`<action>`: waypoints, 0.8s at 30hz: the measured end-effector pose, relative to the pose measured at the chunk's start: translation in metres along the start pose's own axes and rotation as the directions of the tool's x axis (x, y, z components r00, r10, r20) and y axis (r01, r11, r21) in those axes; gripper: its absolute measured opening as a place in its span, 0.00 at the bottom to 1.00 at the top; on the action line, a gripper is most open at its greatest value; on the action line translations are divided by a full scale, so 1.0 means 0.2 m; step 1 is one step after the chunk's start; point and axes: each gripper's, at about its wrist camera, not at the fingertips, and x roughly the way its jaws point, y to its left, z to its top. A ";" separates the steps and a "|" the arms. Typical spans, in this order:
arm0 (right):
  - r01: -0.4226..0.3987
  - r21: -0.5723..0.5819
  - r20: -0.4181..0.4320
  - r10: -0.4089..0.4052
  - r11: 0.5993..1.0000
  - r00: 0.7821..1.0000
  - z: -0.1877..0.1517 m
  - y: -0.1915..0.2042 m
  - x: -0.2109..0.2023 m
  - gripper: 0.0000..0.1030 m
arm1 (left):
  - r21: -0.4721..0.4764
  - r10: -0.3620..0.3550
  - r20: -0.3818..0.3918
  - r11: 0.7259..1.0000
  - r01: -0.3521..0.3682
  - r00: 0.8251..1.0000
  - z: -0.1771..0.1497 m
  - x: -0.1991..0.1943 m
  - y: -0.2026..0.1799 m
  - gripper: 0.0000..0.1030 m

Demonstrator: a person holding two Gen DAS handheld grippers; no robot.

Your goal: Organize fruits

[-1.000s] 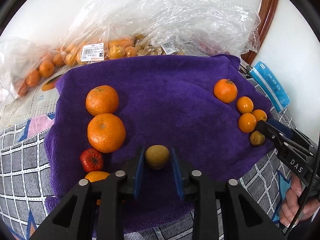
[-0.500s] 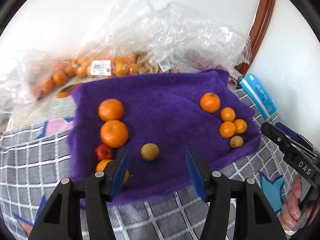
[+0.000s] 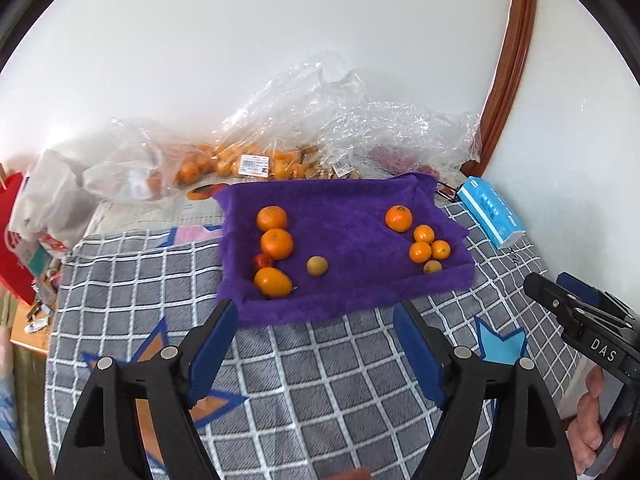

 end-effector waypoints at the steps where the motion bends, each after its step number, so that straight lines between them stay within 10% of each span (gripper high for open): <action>1: 0.006 0.003 0.002 -0.006 1.000 1.000 -0.02 0.00 -0.02 0.74 | 0.001 0.005 0.007 1.000 -0.005 1.000 -0.02 -0.03 0.00 0.77; 7: 0.007 -0.017 0.066 -0.006 1.000 0.998 -0.13 0.01 -0.22 0.92 | -0.026 0.008 0.090 1.000 -0.006 0.996 -0.11 -0.23 0.00 0.91; 24: 0.019 -0.031 0.157 -0.014 0.999 0.987 -0.31 -0.03 -0.49 0.99 | -0.014 0.056 0.185 0.998 -0.054 0.981 -0.31 -0.49 -0.09 0.95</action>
